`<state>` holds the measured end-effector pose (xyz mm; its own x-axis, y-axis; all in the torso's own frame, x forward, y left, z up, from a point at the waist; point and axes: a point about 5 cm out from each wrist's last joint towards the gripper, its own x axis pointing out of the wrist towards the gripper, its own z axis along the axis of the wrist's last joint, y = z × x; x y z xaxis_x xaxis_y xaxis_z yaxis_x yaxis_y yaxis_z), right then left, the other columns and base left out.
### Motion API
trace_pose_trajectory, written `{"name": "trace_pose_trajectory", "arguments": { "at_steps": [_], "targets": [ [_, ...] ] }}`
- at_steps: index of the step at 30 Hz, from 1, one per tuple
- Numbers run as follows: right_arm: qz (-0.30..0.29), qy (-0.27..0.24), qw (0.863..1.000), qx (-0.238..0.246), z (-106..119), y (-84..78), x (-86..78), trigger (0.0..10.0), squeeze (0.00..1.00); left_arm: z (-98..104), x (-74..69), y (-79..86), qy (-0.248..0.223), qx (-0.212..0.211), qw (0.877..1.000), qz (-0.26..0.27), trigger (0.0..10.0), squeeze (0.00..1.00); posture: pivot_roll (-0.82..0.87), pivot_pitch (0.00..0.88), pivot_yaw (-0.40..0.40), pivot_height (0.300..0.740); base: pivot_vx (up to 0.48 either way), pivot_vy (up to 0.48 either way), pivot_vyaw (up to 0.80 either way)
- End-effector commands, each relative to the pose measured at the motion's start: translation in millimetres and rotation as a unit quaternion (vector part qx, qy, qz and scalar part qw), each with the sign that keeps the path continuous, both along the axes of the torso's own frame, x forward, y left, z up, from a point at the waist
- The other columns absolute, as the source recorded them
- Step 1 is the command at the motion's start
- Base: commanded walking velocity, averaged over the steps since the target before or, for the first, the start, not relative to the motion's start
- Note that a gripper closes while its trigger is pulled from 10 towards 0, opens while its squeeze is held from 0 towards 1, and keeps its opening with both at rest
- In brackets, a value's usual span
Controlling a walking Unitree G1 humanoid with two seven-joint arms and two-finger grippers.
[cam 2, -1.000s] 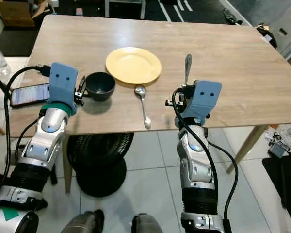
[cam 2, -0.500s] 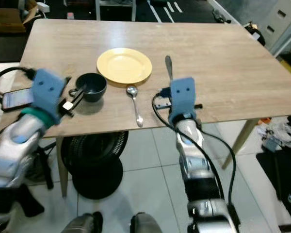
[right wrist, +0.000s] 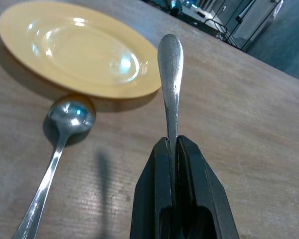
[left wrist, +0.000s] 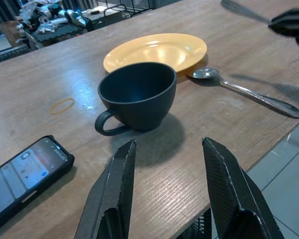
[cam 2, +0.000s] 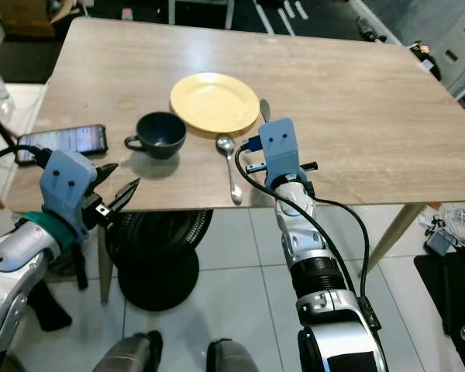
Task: Setting the table
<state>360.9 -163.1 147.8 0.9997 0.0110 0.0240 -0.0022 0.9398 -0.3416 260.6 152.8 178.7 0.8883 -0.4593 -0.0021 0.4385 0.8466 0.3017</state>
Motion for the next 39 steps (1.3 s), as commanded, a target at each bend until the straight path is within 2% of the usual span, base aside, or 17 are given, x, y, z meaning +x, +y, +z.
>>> {"name": "trace_pose_trajectory", "arguments": {
  "at_steps": [1, 9, 13, 18, 25, 28, 29, 30, 31, 32, 33, 34, 39],
  "targets": [
    [-0.008, 0.004, 1.000, -0.015, -5, -11.0, -1.1, 10.0, 0.00, -1, -6.7, -2.2, 0.015, 0.001, 1.000, -0.014, 10.0, 0.00, 0.14, 0.101, -0.052, 0.740, 0.000, 0.000, 0.00],
    [0.002, 0.002, 0.999, -0.032, -8, -9.7, 0.6, 10.0, 0.00, 3, -14.0, 0.3, 0.030, 0.005, 0.999, -0.020, 10.0, 0.00, 0.15, 0.131, -0.045, 0.740, 0.000, 0.000, 0.00],
    [0.006, 0.008, 1.000, -0.025, -11, -7.1, 4.1, 10.0, 0.00, 5, -19.1, 1.5, 0.037, 0.008, 0.999, -0.019, 10.0, 0.00, 0.17, 0.150, -0.044, 0.740, 0.000, 0.000, 0.00],
    [0.023, 0.023, 0.999, 0.000, -14, 2.2, 7.9, 10.0, 0.00, 6, -26.3, 3.7, 0.045, 0.011, 0.999, -0.007, 10.0, 0.00, 0.18, 0.170, -0.049, 0.740, 0.000, 0.000, 0.00],
    [0.025, 0.032, 0.999, 0.025, -16, 2.1, 7.3, 10.0, 0.00, 6, -27.3, 4.1, 0.049, 0.016, 0.999, -0.002, 10.0, 0.00, 0.18, 0.175, -0.048, 0.740, 0.000, 0.000, 0.00],
    [0.023, 0.034, 0.998, 0.046, -17, 0.9, 5.9, 10.0, 0.04, 6, -27.1, 3.8, 0.050, 0.021, 0.999, -0.002, 10.0, 0.00, 0.18, 0.175, -0.045, 0.740, 0.000, 0.000, 0.00],
    [0.022, 0.034, 0.997, 0.060, -16, 0.6, 5.7, 10.0, 0.27, 6, -26.6, 3.2, 0.051, 0.022, 0.998, -0.003, 10.0, 0.00, 0.17, 0.173, -0.043, 0.740, 0.000, 0.000, 0.00],
    [0.021, 0.033, 0.997, 0.071, -16, 1.0, 6.4, 10.0, 0.80, 6, -26.1, 2.4, 0.051, 0.024, 0.998, -0.005, 10.0, 0.00, 0.17, 0.171, -0.042, 0.740, 0.000, 0.000, 0.00],
    [0.021, 0.033, 0.997, 0.071, -16, 1.0, 6.4, 10.0, 0.80, 6, -26.1, 2.4, 0.051, 0.024, 0.998, -0.005, 10.0, 0.00, 0.17, 0.171, -0.042, 0.740, 0.000, 0.000, 0.00],
    [0.021, 0.033, 0.996, 0.080, -15, 1.4, 7.1, 10.0, 0.95, 6, -25.7, 1.8, 0.052, 0.025, 0.998, -0.006, 10.0, 0.00, 0.17, 0.170, -0.042, 0.740, 0.000, 0.000, 0.00],
    [0.021, 0.033, 0.996, 0.080, -15, 1.4, 7.1, 10.0, 0.95, 6, -25.7, 1.8, 0.052, 0.025, 0.998, -0.006, 10.0, 0.00, 0.17, 0.170, -0.042, 0.740, 0.000, 0.000, 0.00],
    [0.022, 0.031, 0.996, 0.083, -14, 1.9, 7.7, 10.0, 1.00, 6, -25.1, 1.3, 0.051, 0.026, 0.998, -0.007, 10.0, 0.00, 0.17, 0.168, -0.043, 0.740, 0.000, 0.000, 0.00],
    [0.027, 0.027, 0.995, 0.093, -12, 3.0, 9.2, 10.0, 1.00, 6, -23.6, 0.5, 0.052, 0.027, 0.998, -0.006, 10.0, 0.00, 0.17, 0.162, -0.044, 0.740, 0.000, 0.000, 0.00]
  ]
}}
